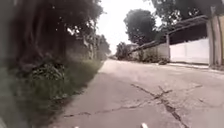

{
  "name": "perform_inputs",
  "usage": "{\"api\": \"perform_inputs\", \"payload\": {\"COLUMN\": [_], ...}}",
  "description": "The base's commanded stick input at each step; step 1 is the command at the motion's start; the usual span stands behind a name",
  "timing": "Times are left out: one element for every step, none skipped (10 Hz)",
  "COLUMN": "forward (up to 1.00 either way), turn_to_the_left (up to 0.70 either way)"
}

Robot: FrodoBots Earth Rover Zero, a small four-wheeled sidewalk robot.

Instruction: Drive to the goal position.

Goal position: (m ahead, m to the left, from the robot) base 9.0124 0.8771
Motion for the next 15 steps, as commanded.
{"api": "perform_inputs", "payload": {"forward": [0.70,0.70,0.70,0.70,0.70,0.70,0.70,0.70,0.70,0.70,0.70,0.70,0.70,0.70,0.70], "turn_to_the_left": [0.00,0.00,0.00,0.00,0.00,0.00,0.00,0.00,0.00,0.00,0.00,0.00,0.00,0.00,0.00]}}
